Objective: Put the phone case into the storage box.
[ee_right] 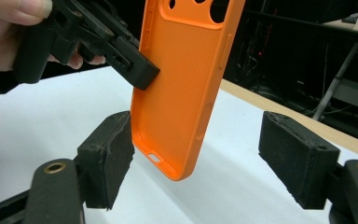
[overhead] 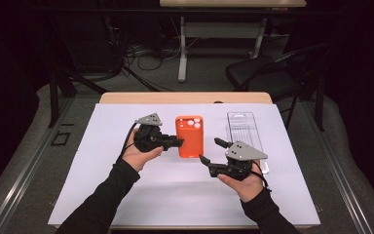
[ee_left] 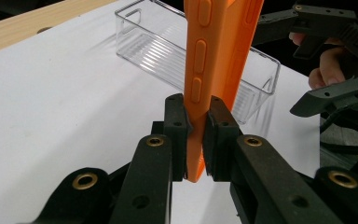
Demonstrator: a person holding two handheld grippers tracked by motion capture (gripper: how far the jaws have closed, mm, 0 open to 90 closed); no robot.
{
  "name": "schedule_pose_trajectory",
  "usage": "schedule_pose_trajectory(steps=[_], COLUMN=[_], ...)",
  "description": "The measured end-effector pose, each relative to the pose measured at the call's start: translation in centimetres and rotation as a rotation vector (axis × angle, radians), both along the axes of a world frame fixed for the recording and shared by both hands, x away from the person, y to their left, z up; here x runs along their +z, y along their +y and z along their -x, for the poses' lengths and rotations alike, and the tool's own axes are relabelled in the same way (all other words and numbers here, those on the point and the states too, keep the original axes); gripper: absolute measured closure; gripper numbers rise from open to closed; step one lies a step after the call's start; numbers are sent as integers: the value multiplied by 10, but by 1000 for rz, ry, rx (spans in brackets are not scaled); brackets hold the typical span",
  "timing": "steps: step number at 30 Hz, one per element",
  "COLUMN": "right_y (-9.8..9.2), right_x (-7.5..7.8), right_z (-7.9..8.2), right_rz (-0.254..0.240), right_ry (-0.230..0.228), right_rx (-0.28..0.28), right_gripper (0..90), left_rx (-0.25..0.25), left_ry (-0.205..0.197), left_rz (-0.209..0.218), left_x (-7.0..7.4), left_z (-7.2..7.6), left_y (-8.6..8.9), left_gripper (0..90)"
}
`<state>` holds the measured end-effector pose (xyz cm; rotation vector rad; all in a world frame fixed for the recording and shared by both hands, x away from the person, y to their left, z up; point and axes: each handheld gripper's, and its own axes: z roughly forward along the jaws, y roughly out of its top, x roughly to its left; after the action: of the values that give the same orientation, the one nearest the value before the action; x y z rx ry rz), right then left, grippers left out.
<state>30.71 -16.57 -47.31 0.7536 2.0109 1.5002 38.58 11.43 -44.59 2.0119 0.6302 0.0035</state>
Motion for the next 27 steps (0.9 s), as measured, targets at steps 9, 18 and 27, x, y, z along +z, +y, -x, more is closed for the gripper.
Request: schedule_pose_trajectory(steps=[9, 18, 27], right_y=[2, 0, 0], right_x=[5, 10, 13], right_z=[-2, -10, -16], right_rz=[32, 70, 86], right_ry=[0, 38, 80], right_rx=[-37, -69, -78], right_gripper=[154, 114, 28], left_rx=[37, 45, 47], left_ry=[-5, -6, -5], left_rz=[-46, -65, -78], left_x=[-1, -3, -4], left_z=[2, 4, 6], left_y=[-3, -7, -9], left_gripper=[815, 816, 816])
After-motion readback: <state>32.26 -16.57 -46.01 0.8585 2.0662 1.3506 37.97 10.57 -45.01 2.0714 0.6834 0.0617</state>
